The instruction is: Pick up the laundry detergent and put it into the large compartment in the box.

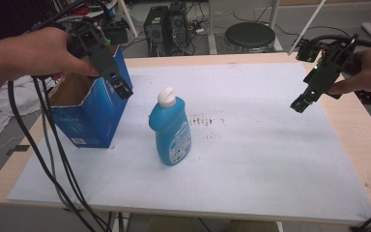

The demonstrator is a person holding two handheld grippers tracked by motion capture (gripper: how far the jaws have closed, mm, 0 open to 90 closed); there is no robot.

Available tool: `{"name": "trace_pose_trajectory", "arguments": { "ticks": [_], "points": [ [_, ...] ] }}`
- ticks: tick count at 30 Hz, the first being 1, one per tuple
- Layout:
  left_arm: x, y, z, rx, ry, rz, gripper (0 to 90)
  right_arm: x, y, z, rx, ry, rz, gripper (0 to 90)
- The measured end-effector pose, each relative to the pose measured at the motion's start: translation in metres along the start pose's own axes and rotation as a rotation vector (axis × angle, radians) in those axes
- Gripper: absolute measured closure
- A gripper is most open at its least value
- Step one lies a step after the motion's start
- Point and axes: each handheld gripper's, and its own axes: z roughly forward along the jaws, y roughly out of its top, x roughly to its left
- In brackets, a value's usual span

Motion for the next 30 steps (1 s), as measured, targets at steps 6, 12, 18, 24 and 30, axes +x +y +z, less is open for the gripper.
{"name": "trace_pose_trajectory", "arguments": {
  "ticks": [6,12,18,24,30],
  "points": [
    [-0.004,0.004,-0.006,-0.034,-0.016,-0.105,2.2,0.0,0.001,0.001,-0.002,0.001,-0.005,1.4],
    [-0.008,0.004,-0.009,-0.046,-0.014,-0.219,2.2,0.0,0.001,0.001,-0.003,0.0,-0.006,1.5],
    [-0.014,0.007,-0.01,-0.063,-0.028,-0.301,2.2,0.001,0.001,0.0,-0.006,0.003,-0.008,1.4],
    [-0.015,0.008,-0.011,-0.092,-0.06,-0.367,2.2,0.0,0.0,0.0,-0.008,0.001,-0.014,1.4],
    [-0.017,0.009,-0.008,-0.101,-0.082,-0.378,2.2,0.0,0.0,0.0,-0.011,0.001,-0.012,1.4]
  ]
}}
